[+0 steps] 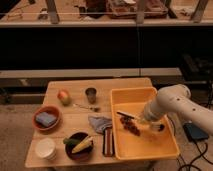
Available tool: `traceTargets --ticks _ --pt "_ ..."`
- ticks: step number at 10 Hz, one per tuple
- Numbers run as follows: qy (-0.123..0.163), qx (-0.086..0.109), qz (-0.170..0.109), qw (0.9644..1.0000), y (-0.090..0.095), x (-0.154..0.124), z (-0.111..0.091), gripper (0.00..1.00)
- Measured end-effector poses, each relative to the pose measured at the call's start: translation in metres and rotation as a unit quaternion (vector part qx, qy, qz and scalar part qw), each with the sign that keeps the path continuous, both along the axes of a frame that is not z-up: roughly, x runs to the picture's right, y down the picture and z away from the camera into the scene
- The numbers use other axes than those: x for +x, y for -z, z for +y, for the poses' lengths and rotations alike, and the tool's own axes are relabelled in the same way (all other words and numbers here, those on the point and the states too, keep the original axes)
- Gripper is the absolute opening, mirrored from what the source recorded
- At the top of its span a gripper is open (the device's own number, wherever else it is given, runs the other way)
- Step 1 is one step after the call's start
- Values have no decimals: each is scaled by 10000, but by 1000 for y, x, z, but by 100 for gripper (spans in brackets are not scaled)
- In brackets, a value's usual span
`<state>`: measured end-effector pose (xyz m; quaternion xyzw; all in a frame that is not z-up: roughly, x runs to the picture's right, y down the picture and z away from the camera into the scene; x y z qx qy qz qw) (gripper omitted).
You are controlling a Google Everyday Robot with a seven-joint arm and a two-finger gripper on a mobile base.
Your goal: Place brush in metal cup
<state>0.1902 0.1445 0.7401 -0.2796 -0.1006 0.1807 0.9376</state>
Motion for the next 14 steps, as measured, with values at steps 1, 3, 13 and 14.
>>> traceTargets --ticks 1,3,13,14 --pt "-43 56 -113 9999 3 -3 -13 5" --pt "-65 138 -277 9995 8 -14 -33 5" --pt "393 485 -1445 9875 37 -156 -134 5" --pt "463 522 -1521 9859 40 -171 -143 5"
